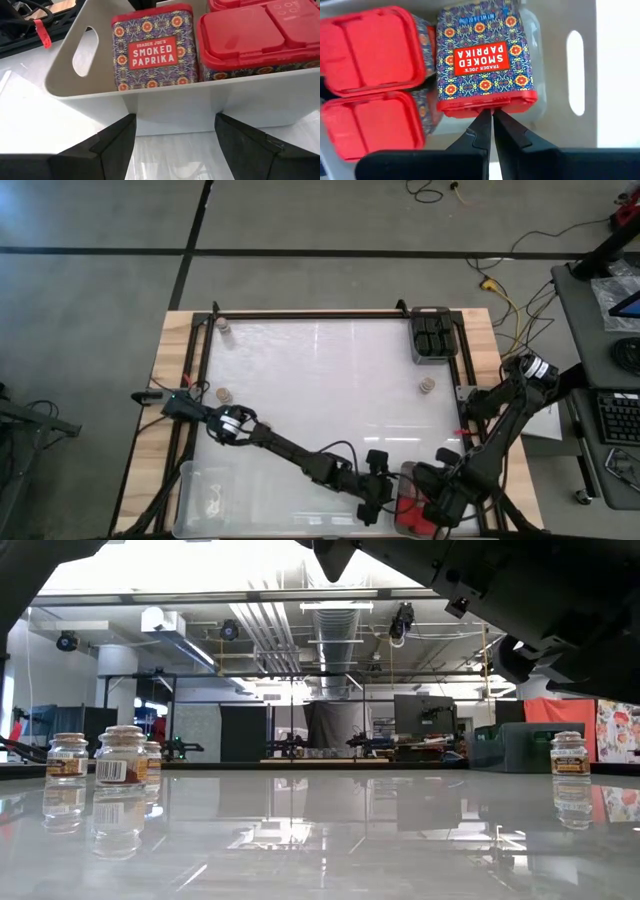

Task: Sort spices by type
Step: Adjust the red seasoning can in the gray bin, then adjust the gray bin, then put the brown seasoning bottle into the transparent bin

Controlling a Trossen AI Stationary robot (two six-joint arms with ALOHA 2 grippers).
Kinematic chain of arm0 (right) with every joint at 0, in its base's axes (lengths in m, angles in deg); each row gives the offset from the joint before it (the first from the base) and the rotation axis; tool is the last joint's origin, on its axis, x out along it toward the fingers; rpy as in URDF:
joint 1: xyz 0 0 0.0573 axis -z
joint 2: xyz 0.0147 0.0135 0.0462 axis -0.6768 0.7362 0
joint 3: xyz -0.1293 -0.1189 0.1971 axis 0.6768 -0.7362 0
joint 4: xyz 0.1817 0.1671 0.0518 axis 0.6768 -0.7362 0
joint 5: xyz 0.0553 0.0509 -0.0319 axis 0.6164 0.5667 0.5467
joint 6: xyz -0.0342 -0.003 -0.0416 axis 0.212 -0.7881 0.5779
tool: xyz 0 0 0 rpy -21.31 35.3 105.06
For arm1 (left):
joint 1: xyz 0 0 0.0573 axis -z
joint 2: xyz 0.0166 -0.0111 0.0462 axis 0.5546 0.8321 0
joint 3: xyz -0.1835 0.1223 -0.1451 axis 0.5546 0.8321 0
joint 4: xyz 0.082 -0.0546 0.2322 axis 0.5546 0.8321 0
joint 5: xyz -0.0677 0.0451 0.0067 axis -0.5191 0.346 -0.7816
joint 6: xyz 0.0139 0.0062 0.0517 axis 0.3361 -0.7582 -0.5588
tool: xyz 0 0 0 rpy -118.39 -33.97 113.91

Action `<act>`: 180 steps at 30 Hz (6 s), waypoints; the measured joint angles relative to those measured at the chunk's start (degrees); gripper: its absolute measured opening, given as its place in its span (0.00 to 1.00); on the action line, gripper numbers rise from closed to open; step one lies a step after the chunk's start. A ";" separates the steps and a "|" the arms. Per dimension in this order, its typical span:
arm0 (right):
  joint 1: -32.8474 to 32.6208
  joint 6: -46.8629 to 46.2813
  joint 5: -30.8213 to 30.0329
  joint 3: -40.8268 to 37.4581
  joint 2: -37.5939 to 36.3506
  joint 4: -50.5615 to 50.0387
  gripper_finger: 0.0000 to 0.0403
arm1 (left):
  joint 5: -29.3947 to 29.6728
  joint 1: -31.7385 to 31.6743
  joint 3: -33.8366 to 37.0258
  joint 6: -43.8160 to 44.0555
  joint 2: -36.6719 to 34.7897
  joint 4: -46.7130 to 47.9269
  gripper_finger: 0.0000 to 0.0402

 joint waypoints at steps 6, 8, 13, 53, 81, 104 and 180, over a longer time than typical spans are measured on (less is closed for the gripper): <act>0.29 0.73 -2.61 0.49 -0.15 0.20 0.03 | -0.09 -0.08 0.00 0.02 0.00 0.00 0.64; 0.53 0.76 -2.70 0.49 -0.17 0.24 0.03 | -0.08 -0.08 0.00 0.02 0.00 0.04 0.64; 0.55 0.79 -3.69 0.48 -0.22 0.49 0.03 | -0.06 -0.08 0.00 0.02 0.00 0.02 0.64; 1.99 4.32 -5.63 2.63 -0.02 1.69 0.03 | 1.49 -0.97 -0.47 -1.88 0.00 -4.54 0.64; 9.28 12.73 -10.15 9.78 5.22 3.75 0.45 | 15.66 -2.18 32.06 2.19 -29.64 13.19 0.64; 13.33 12.09 -0.15 13.27 15.03 7.14 0.46 | 15.59 -2.18 56.28 5.31 -48.97 -12.97 0.64; 8.29 33.84 -20.71 26.65 19.45 -12.44 0.55 | 19.84 1.48 56.33 41.49 -58.39 39.53 0.64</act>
